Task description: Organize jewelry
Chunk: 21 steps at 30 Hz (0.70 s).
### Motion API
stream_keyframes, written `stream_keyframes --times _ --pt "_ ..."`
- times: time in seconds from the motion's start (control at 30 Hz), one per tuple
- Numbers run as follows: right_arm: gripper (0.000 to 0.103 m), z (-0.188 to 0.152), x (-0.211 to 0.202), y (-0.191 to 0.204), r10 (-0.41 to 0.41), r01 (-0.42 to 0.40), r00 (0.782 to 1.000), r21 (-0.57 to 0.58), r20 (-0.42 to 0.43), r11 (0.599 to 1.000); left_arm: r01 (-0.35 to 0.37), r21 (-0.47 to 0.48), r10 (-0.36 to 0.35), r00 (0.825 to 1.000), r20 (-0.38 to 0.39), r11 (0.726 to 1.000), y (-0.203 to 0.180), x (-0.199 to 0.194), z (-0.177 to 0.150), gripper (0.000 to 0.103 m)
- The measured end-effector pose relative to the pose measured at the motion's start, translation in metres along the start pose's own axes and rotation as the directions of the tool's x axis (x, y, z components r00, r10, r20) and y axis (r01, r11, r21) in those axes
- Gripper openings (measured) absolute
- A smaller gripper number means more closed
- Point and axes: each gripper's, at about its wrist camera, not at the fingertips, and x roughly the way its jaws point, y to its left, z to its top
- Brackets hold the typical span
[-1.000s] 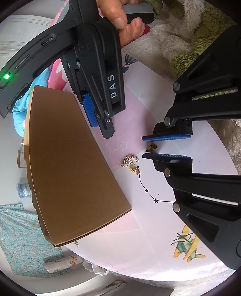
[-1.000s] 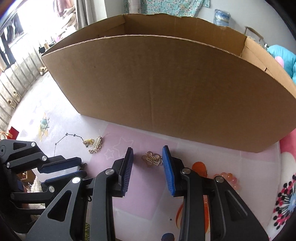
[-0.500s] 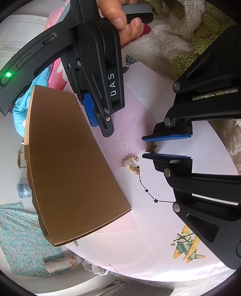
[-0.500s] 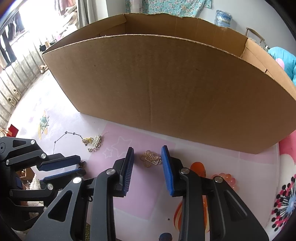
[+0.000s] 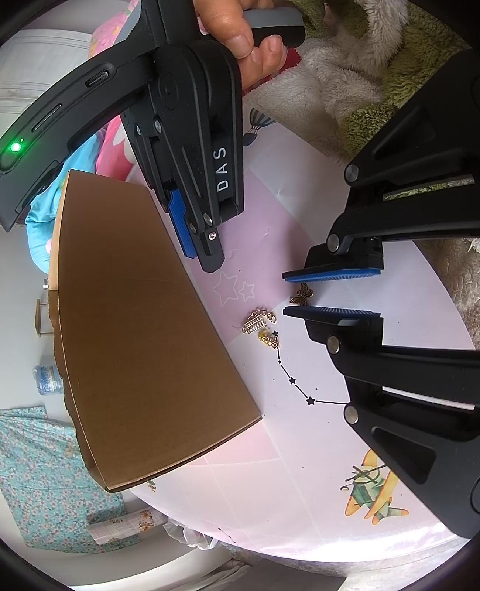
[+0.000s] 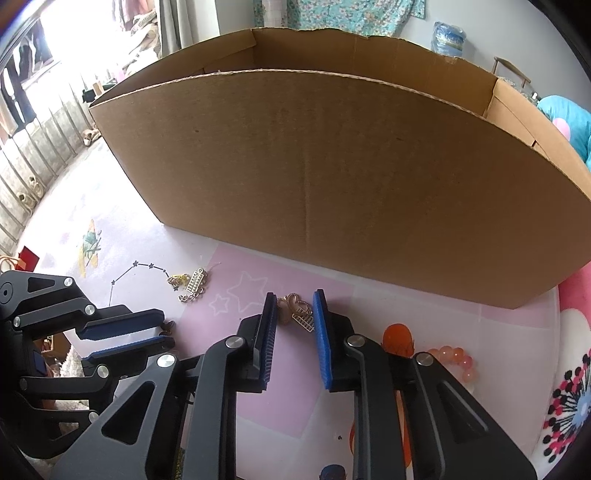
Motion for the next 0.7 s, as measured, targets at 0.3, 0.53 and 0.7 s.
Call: stream_keyframes --times 0.3,0.53,0.7 --pt "0.02 0.0 -0.002 0.009 -0.014 0.014 1.0 -0.025 0.006 1.0 0.0 0.0 0.0 1.0 0.0 1.0 -0.002 0.0 0.0 0.012" --pt "0.02 -0.002 -0.013 0.011 -0.01 0.011 0.999 -0.033 0.032 0.999 -0.009 0.001 0.009 1.0 0.003 1.0 -0.005 0.0 0.001 0.012" --pt "0.02 -0.009 -0.023 0.008 -0.001 0.002 0.998 -0.028 0.057 1.0 -0.01 -0.003 0.01 1.0 0.003 1.0 -0.01 -0.001 0.001 0.006"
